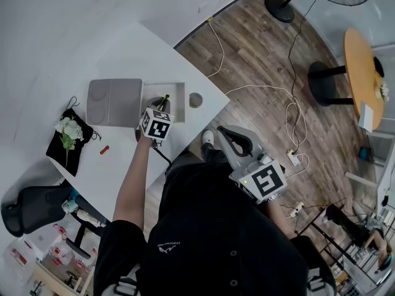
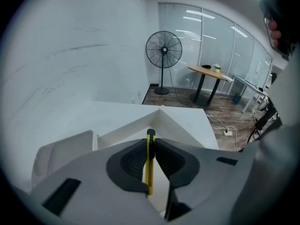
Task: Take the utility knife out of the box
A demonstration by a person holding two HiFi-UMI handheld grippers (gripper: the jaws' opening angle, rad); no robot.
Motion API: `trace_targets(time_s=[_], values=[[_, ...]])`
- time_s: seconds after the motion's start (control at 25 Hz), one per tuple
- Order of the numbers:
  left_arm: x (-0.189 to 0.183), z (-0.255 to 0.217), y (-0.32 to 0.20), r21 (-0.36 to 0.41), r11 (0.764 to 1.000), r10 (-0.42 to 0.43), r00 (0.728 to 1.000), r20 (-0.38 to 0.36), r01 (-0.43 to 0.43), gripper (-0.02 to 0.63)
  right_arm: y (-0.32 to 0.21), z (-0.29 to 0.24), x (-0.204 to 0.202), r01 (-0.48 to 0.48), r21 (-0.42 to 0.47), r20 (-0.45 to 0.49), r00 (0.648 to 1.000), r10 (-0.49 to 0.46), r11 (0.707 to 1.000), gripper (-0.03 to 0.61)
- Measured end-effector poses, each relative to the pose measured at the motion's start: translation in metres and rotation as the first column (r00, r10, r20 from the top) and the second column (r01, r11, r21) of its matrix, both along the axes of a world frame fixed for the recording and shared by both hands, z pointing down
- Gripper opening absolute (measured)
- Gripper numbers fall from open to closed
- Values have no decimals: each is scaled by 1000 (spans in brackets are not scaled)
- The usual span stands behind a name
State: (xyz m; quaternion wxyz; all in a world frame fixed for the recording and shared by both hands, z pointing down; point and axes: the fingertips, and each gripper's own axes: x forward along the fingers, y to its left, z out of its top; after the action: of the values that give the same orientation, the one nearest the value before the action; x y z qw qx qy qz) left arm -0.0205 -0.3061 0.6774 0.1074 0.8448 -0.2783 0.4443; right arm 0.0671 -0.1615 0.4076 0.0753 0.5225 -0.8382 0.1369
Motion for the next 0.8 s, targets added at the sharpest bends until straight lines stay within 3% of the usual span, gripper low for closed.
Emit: trace_targets(time_s=[0.12, 0.36, 0.52, 0.8], values=[[0, -16, -2, 27, 999, -40, 999, -36, 41, 54, 4, 7, 3, 16, -55, -26, 1000, -18, 998, 5], [4, -52, -2, 83, 990, -105, 988, -109, 114, 54, 6, 4, 8, 61, -33, -22, 998, -62, 998, 5], [4, -73, -2, 133, 979, -136, 981, -138, 155, 54, 10, 10, 14, 86, -74, -36, 995, -89, 993, 5], [0, -115, 8, 182, 946, -220, 944, -245, 267, 54, 13, 6, 16, 145, -47, -22, 989, -146, 988, 5]])
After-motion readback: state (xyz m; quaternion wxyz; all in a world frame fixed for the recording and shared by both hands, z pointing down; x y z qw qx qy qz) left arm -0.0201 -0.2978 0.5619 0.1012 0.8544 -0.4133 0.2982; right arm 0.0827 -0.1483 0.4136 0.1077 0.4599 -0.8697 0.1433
